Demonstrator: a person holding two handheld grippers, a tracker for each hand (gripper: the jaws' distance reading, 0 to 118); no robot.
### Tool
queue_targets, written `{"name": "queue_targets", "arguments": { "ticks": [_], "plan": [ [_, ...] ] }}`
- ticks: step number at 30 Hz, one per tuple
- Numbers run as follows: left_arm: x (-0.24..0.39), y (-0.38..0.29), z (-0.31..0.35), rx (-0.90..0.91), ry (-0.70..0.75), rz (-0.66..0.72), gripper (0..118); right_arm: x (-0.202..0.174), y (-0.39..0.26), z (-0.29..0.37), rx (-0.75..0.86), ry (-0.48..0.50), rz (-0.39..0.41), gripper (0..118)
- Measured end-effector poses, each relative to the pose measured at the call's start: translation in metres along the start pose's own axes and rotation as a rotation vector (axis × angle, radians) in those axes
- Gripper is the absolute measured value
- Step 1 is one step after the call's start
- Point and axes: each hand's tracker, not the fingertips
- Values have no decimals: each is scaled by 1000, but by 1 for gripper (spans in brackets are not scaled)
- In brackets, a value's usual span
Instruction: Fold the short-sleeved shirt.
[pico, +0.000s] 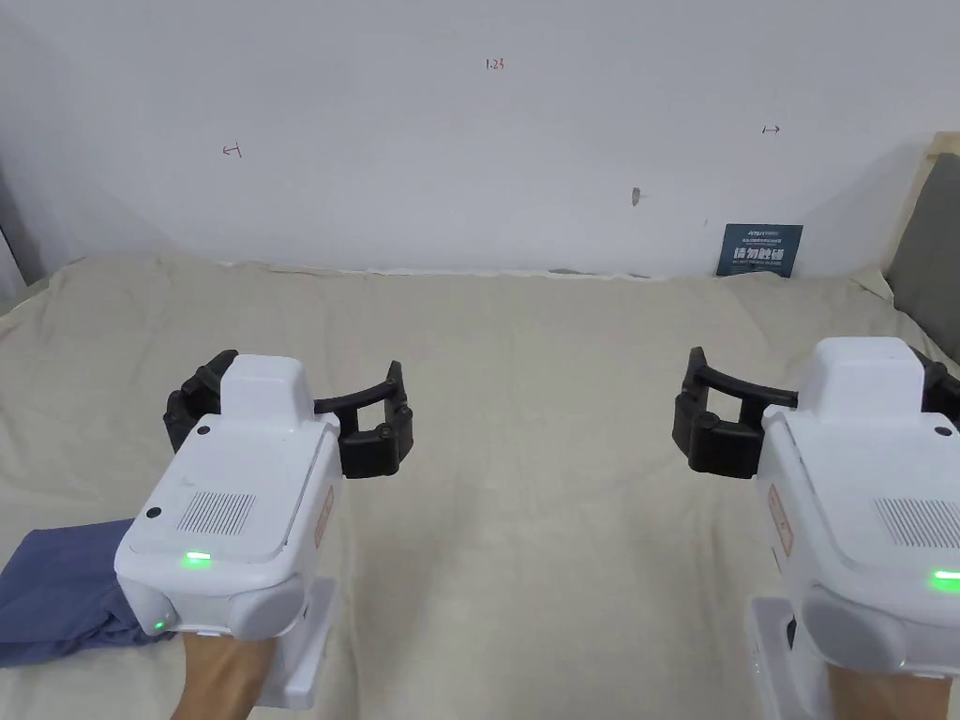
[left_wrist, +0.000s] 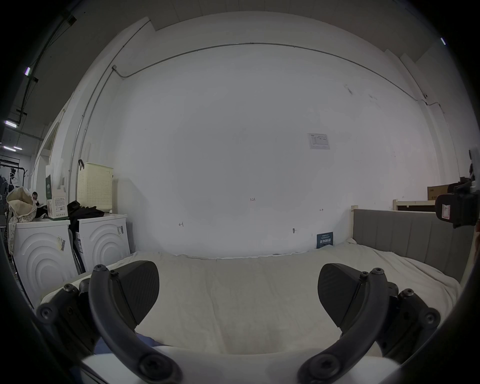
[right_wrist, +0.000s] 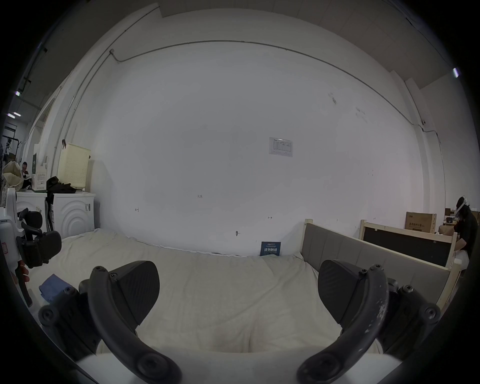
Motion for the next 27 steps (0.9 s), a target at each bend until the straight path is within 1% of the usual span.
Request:
{"name": "queue_targets", "arguments": {
  "ticks": [6,8,10,11,14,16,18,21,22,24,27],
  "plan": [
    [-1,1,1,2,1,-1,118,0,1,0,-11,-1,-5,118],
    [-1,1,1,1,1,0,118,-1,3,-2,-53,-8,-27,118],
    [-2,1,1,0,1,5,118,0,7,-5,-134,-13,-93,118],
    [-2,1,1,-1,2,8,118,0,9,-7,-193,-31,-127,118],
    [-4,1,1,-2,3,13,118,0,17,-15,-362,-95,-190,118],
    [-5,1,1,-1,4,15,118,2,20,-21,-443,-133,-239,118],
    [-5,1,2,0,2,16,118,7,21,-26,-512,-124,-312,118],
    [-5,2,2,3,1,13,118,14,22,-29,-578,-133,-389,118],
    [-5,2,2,4,1,11,118,15,22,-30,-577,-139,-402,118],
    [-4,2,2,5,2,10,118,17,20,-29,-559,-131,-403,118],
    [-4,3,2,7,1,16,118,16,20,-29,-542,-132,-374,118]
  ]
}}
